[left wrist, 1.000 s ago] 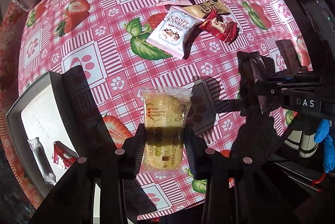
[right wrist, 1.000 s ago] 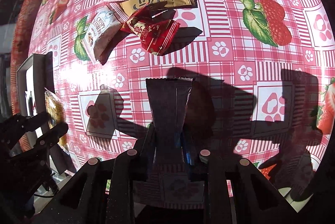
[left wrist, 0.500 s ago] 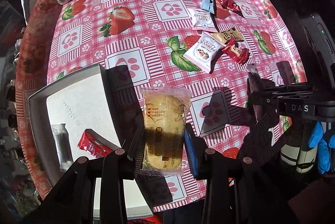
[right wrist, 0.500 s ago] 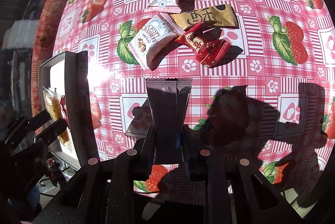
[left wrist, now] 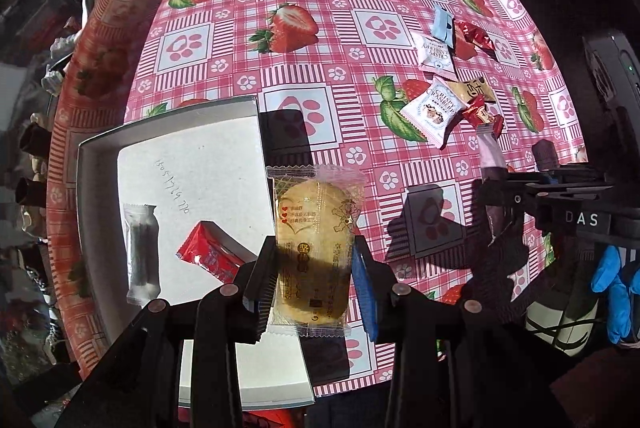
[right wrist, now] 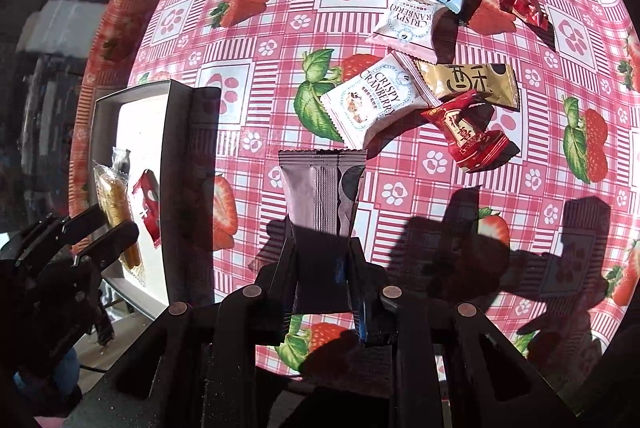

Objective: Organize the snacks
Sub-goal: 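Carry the yellow cake packet and pink packet over the white box with both tools, then open both tools to drop the packets into the white box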

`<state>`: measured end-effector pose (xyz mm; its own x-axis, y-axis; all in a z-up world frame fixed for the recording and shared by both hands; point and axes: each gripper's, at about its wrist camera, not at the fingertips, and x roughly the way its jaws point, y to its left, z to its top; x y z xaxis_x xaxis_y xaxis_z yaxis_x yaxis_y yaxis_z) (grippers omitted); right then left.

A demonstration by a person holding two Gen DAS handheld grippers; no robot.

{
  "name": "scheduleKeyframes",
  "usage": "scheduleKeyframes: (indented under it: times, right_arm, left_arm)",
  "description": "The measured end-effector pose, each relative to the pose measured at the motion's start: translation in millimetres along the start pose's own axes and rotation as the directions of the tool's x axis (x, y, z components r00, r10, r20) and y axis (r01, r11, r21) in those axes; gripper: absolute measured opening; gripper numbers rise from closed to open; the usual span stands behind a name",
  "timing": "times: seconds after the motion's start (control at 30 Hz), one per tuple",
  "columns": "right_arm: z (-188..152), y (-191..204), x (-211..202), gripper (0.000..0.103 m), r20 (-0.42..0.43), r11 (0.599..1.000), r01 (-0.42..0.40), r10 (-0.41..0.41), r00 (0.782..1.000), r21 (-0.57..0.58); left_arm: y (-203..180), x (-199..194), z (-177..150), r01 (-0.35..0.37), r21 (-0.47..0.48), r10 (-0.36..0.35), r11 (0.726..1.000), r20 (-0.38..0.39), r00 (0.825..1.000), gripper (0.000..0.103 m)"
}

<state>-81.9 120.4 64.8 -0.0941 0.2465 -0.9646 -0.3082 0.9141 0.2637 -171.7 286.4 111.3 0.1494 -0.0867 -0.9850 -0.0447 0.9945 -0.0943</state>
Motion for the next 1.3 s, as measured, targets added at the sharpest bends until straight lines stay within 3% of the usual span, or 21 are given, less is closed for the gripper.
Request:
scheduleKeyframes:
  times: [0.7,0.93,1.3]
  right_arm:
    - [24.8,80.3,-1.4,0.025,-0.004,0.982,0.031,-0.032,0.999,-0.186]
    - [37.7,111.2,-5.5,0.025,0.001,0.974,0.006,-0.006,1.000,-0.229]
    - [46.5,164.7,10.2,0.025,-0.043,0.948,-0.029,0.016,0.999,-0.318]
  left_arm:
    - [62.7,-1.2,-14.5,0.008,-0.171,-0.002,0.985,0.038,0.999,0.039]
    - [85.8,-0.9,-16.4,-0.007,-0.227,0.020,0.974,0.055,0.998,0.039]
    - [117.9,12.4,-33.6,-0.033,-0.302,0.040,0.953,0.017,0.999,0.039]
